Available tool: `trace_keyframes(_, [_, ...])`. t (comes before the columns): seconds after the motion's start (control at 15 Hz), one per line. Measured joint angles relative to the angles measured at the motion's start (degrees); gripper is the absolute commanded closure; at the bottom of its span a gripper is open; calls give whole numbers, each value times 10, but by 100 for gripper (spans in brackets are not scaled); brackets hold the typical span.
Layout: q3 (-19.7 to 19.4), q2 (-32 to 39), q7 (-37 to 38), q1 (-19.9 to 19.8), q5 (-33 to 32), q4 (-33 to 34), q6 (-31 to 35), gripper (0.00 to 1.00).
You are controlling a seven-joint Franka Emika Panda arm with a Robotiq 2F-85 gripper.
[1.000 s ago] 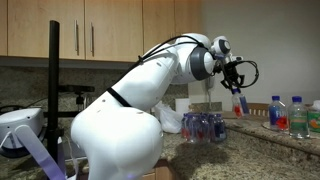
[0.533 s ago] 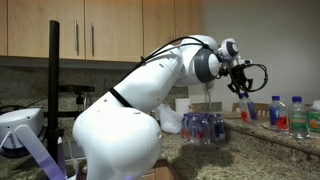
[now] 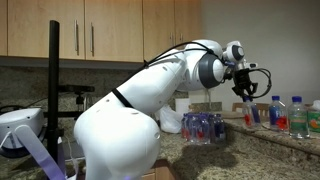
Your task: Put three bottles of water a step above
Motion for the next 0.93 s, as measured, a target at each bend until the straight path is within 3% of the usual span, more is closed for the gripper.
trace_keyframes(0.33, [1,12,12,-10,14,14,7,90])
trace_keyframes(0.4, [2,13,12,-10,16,16,7,78])
trace_keyframes(0.47, [2,14,12,-10,17,17,7,40])
trace_keyframes(0.6, [2,15,12,-10,18,19,7,34])
trace_keyframes(0.93, [2,21,13,-10,18,22,7,2])
